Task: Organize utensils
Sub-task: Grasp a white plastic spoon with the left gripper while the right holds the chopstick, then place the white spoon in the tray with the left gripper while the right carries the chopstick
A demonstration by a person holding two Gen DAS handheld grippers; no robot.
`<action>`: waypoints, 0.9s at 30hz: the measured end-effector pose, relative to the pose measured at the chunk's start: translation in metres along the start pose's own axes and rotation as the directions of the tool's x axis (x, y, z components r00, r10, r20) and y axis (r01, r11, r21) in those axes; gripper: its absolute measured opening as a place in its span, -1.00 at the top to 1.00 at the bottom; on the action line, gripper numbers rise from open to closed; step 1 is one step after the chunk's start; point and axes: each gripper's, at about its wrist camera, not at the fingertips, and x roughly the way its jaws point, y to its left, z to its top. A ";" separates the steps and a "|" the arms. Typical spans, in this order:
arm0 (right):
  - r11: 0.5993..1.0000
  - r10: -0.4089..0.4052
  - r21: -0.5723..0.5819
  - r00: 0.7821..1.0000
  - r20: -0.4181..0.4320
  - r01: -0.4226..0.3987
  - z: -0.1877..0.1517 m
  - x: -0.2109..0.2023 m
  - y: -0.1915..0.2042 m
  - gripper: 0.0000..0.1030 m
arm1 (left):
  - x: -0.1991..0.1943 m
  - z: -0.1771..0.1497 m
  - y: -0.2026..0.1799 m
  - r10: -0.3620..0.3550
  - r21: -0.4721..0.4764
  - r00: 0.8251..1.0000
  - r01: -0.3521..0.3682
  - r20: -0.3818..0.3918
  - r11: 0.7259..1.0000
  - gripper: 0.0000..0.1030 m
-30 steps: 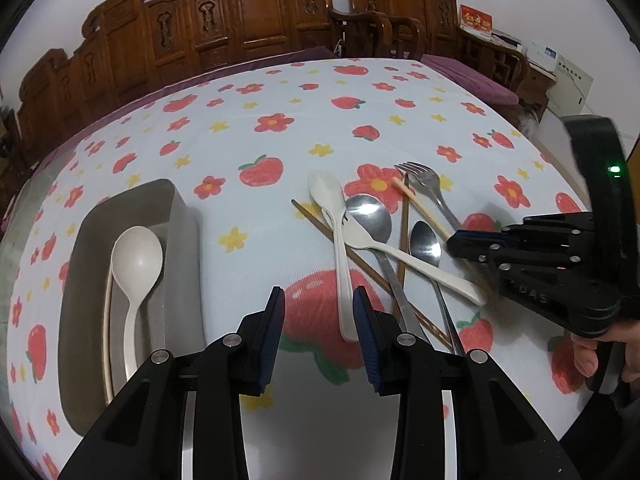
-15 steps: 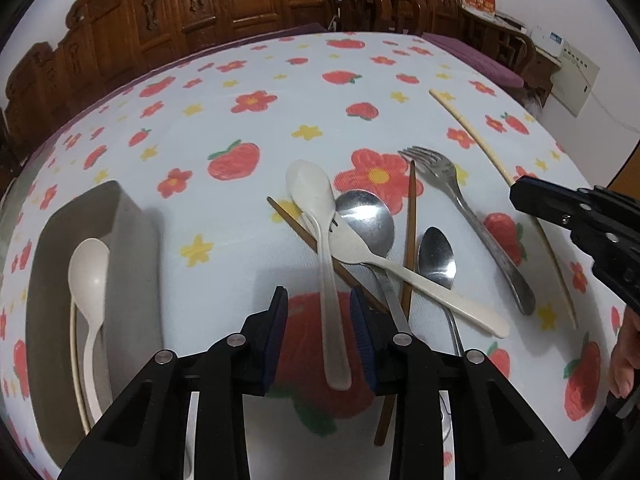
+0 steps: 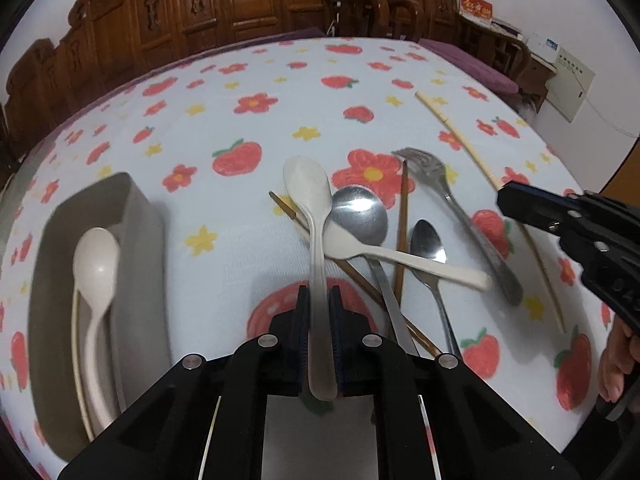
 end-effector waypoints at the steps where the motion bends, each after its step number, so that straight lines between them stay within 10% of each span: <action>1: 1.000 0.004 0.000 1.000 0.004 -0.004 -0.001 -0.002 0.002 0.88 | -0.006 -0.001 0.000 0.001 0.003 1.000 -0.001 0.013 1.000 0.83; 27: 0.994 0.046 -0.098 0.998 0.038 -0.042 0.000 -0.033 0.078 0.88 | -0.088 -0.016 0.057 0.005 -0.027 0.989 -0.001 0.145 1.000 0.83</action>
